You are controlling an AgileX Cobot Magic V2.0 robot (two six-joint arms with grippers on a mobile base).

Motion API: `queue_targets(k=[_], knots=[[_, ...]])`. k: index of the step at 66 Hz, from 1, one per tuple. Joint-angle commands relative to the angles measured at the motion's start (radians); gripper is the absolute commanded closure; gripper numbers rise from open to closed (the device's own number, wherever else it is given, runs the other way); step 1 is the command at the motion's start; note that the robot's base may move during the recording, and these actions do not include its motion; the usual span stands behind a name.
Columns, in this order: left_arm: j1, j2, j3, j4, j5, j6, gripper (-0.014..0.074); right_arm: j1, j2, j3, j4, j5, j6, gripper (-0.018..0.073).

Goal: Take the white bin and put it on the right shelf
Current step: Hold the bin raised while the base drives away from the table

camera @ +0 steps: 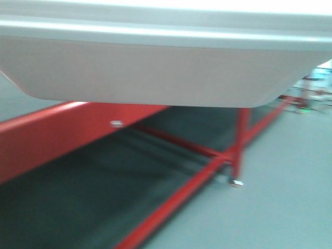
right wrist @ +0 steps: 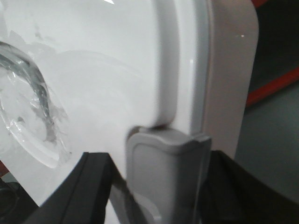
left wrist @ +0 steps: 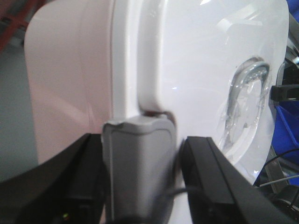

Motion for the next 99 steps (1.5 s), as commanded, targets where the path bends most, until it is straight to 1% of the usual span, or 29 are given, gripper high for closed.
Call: queue_targets(k=[1,99], knots=[[-0.016,-0.021,-0.030,-0.168,0.134,0.019,0.0399,0.010,-0.019,-0.031,0.175,0.110,-0.004,0.0265],[-0.016,-0.021,-0.030,-0.168,0.134,0.019,0.0400,0.010,-0.019,-0.031,0.175,0.110,-0.004,0.0265]])
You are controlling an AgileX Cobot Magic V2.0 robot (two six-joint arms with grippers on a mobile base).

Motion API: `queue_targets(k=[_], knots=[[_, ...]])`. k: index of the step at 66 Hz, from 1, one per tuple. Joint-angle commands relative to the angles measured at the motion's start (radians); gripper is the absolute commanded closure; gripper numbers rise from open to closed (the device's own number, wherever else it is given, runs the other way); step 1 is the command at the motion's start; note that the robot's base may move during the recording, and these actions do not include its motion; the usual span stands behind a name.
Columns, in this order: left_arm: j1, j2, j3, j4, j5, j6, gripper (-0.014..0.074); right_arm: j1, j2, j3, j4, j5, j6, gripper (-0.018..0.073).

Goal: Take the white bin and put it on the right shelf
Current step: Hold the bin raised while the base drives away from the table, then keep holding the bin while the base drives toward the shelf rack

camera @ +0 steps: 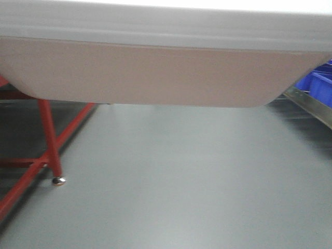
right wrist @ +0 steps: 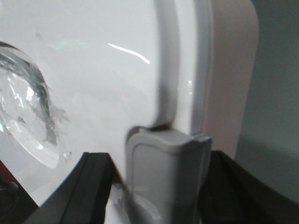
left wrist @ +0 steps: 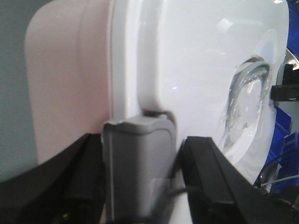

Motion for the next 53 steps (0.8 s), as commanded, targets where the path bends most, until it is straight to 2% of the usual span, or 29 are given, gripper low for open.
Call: queue_targets(k=[1,53], knots=[[-0.016,-0.021,-0.030,-0.168,0.134,0.019,0.0399,0.010,-0.019,-0.031,0.176,0.110,-0.004,0.0265],[-0.016,-0.021,-0.030,-0.168,0.134,0.019,0.0400,0.010,-0.019,-0.031,0.176,0.110,-0.004,0.0265]])
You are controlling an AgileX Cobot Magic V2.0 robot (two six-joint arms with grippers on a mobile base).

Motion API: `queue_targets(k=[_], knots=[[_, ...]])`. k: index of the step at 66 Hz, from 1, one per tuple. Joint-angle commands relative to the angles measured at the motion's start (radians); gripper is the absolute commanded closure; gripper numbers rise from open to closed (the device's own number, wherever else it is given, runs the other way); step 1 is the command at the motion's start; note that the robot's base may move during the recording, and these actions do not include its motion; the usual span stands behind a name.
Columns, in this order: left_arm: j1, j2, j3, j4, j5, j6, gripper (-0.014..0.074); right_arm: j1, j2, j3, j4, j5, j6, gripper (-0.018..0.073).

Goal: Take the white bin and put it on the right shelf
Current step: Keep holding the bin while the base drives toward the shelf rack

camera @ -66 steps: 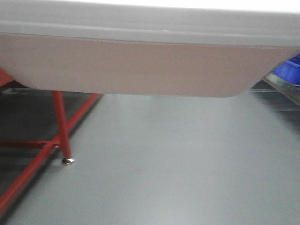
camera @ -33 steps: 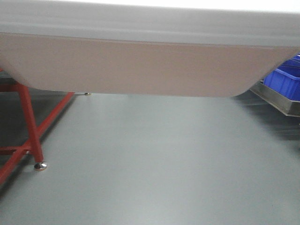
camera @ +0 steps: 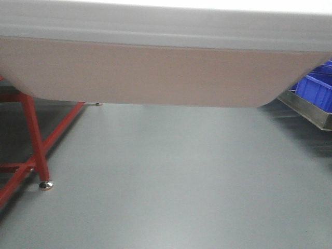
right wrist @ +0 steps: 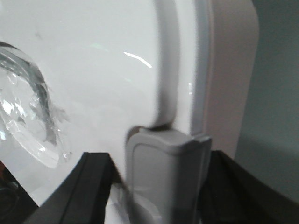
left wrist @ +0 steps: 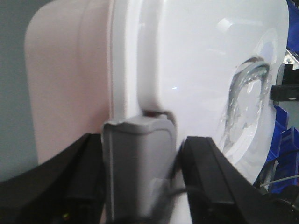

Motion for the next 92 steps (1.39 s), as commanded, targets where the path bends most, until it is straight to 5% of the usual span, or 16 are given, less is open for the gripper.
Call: queue_targets(k=[1,92], knots=[[-0.016,-0.019,-0.030,-0.168,0.134,0.019,0.0400,0.010,-0.019,-0.031,0.176,0.110,-0.004,0.0265],[-0.016,-0.019,-0.030,-0.168,0.134,0.019,0.0400,0.010,-0.019,-0.031,0.176,0.110,-0.004,0.0265]])
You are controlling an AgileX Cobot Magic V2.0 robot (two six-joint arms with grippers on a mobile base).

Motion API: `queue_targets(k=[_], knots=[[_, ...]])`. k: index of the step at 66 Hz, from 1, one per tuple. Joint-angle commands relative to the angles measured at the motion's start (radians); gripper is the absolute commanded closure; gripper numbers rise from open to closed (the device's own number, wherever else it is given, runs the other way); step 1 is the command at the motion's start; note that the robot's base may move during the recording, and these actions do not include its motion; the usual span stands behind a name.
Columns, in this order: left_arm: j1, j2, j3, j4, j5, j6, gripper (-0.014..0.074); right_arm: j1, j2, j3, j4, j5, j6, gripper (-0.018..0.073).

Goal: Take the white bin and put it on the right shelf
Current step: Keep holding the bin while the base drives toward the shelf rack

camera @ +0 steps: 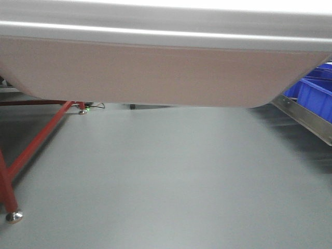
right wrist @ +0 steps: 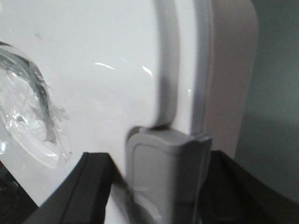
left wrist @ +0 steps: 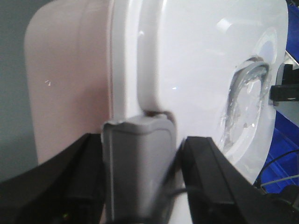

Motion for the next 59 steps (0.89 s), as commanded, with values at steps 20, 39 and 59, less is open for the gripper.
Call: queue_targets(k=[20,39,59], knots=[[-0.016,-0.017,-0.030,-0.168,0.134,0.019,0.0400,0.010,-0.019,-0.031,0.176,0.110,-0.004,0.0265],[-0.016,-0.017,-0.030,-0.168,0.134,0.019,0.0400,0.010,-0.019,-0.031,0.176,0.110,-0.004,0.0265],[-0.016,-0.017,-0.030,-0.168,0.134,0.019,0.0400,0.010,-0.019,-0.031,0.176,0.110,-0.004,0.0265]])
